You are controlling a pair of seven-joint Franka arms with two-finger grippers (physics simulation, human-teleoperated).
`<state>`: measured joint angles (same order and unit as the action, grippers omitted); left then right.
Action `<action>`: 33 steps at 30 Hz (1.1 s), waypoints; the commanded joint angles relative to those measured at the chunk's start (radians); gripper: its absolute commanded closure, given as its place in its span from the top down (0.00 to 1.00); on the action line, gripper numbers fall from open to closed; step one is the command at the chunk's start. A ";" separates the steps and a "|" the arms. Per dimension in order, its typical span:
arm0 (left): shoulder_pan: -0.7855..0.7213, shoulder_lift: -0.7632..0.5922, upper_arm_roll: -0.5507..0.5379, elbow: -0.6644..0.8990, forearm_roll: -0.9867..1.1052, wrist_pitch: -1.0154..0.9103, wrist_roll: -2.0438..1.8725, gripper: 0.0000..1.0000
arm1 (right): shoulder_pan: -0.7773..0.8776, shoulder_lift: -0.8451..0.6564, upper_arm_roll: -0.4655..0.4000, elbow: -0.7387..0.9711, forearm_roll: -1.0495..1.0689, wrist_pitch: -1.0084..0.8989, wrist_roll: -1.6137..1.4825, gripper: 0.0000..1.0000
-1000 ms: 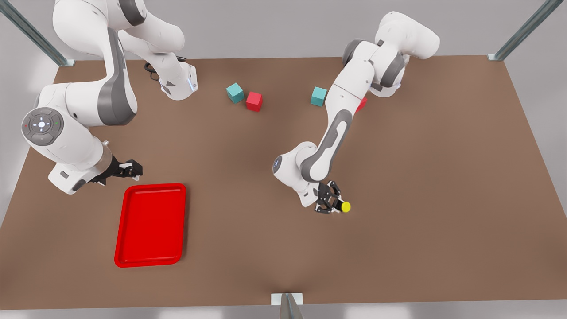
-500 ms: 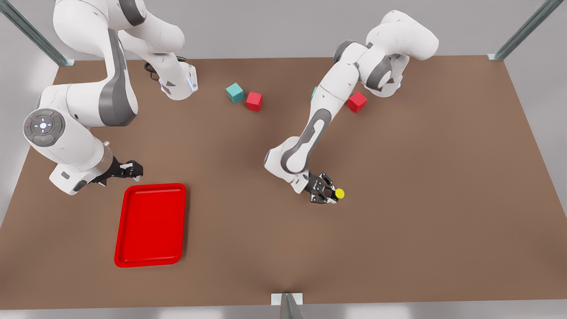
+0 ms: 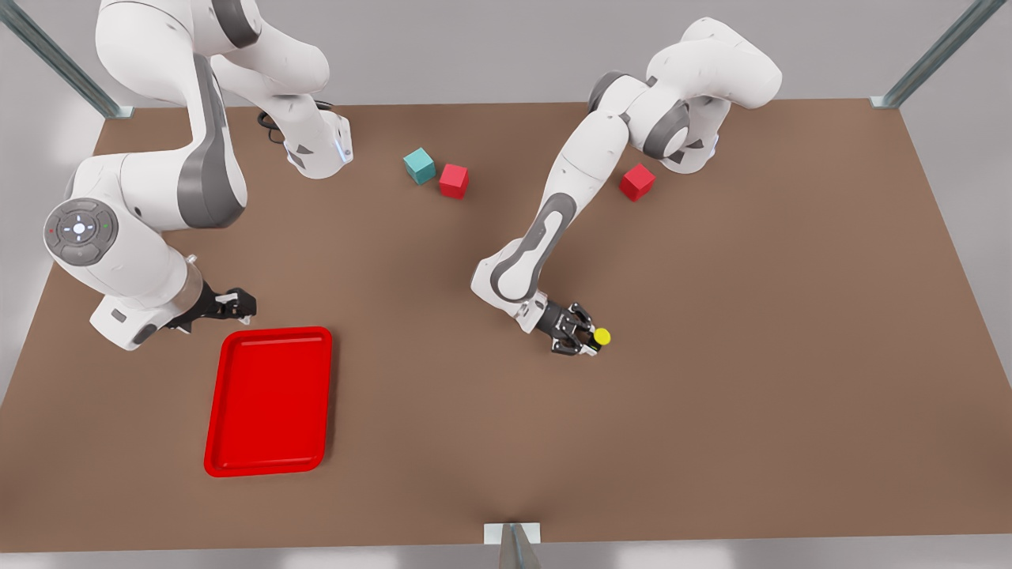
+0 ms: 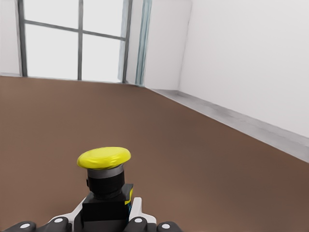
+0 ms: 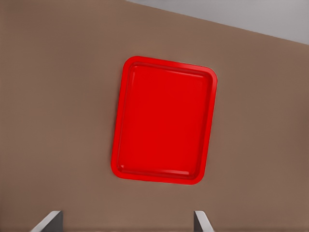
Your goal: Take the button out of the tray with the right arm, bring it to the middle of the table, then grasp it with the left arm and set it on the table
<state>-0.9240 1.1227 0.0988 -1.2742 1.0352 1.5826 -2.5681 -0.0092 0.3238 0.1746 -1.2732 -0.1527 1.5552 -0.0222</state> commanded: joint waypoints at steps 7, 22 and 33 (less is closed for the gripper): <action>-0.012 0.002 -0.001 -0.022 0.016 -0.026 -0.003 0.30 | 0.000 -0.002 0.000 0.002 0.001 -0.001 -0.001 1.00; -0.019 -0.254 -0.186 -0.080 -0.081 -0.135 0.198 1.00 | 0.000 0.001 0.000 0.002 0.001 0.000 -0.002 1.00; 0.666 -0.776 -0.185 -0.011 -0.995 -0.127 2.370 1.00 | 0.002 0.001 0.000 0.002 0.001 0.000 -0.001 1.00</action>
<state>-0.2563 0.3492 -0.0881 -1.2857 0.1369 1.4583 -1.7732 -0.0077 0.3266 0.1747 -1.2716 -0.1524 1.5557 -0.0236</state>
